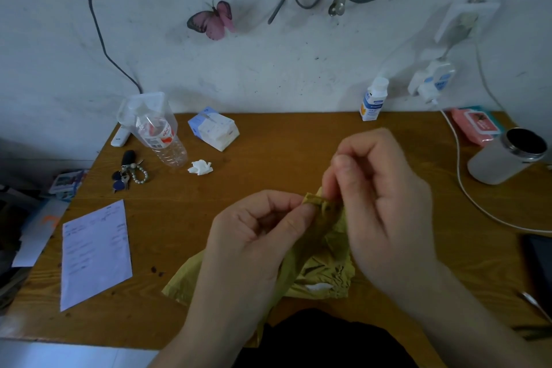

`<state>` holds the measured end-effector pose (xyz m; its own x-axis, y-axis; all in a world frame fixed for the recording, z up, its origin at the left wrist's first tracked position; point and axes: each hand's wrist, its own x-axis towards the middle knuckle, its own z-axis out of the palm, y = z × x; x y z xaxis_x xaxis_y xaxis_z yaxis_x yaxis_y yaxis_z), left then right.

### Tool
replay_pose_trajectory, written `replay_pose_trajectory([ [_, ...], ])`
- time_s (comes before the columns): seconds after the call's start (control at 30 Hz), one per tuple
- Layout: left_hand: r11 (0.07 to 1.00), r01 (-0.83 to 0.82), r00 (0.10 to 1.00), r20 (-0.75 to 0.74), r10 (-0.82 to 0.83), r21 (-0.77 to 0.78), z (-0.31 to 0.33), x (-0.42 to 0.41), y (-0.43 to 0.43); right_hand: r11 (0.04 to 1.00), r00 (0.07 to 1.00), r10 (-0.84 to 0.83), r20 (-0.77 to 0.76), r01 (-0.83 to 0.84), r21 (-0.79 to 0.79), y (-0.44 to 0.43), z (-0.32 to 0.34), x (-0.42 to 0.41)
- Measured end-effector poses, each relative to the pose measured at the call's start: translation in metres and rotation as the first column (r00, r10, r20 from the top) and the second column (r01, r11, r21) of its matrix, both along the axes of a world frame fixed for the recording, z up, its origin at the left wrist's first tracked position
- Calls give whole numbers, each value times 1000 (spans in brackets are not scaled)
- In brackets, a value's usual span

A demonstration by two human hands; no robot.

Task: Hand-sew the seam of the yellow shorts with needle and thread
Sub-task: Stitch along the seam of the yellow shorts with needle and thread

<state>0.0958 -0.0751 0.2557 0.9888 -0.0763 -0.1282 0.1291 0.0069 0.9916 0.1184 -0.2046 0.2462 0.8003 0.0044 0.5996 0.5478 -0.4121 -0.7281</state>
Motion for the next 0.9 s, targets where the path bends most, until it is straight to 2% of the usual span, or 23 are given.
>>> replay_pose_trajectory([
  [0.1,1000,-2,1000,-23,1,-19,-1,-1,1,992,996,-82,24,84,-93,1,-7,-1],
  [0.3,987,42,993,-103,-58,-154,-6,-1,3,996,997,-79,4,79,-48,-1,-10,-1],
  [0.4,982,59,992,-98,-78,-178,-3,1,7,999,1000,-22,-17,22,-32,-5,-8,-3],
  [0.6,992,59,997,-42,-64,-112,0,2,14,988,988,99,-121,-112,-111,-19,-2,-10],
  [0.9,995,94,996,5,-94,-25,2,5,16,969,955,178,-238,-212,-124,-32,5,-13],
])
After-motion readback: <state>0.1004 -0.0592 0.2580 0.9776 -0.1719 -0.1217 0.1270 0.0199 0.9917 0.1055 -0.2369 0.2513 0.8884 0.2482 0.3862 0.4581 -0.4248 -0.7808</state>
